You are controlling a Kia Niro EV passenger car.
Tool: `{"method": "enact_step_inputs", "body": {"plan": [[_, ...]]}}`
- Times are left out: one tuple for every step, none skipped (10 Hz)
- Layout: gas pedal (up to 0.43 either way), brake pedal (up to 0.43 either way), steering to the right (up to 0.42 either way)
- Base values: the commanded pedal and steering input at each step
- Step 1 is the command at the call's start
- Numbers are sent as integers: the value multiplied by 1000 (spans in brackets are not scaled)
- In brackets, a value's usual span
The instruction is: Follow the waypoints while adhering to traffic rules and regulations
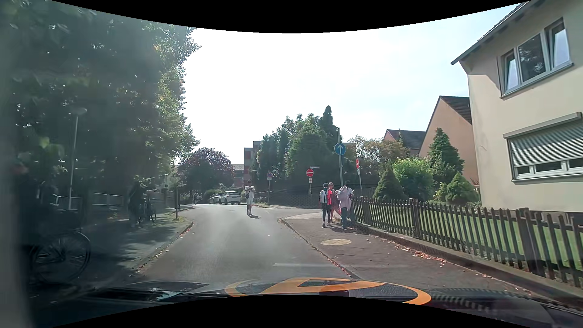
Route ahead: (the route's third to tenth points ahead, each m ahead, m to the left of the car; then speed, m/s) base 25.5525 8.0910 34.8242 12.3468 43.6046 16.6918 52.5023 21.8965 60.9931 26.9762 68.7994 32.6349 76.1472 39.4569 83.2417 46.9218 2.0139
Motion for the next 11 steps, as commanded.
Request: {"method": "enact_step_inputs", "body": {"plan": [[157,0,-180],[157,0,-181],[157,0,-189],[157,0,-198],[157,0,-202],[157,0,-201],[157,0,-196],[150,0,-190],[118,0,-184],[98,0,-181],[87,0,-179]]}}
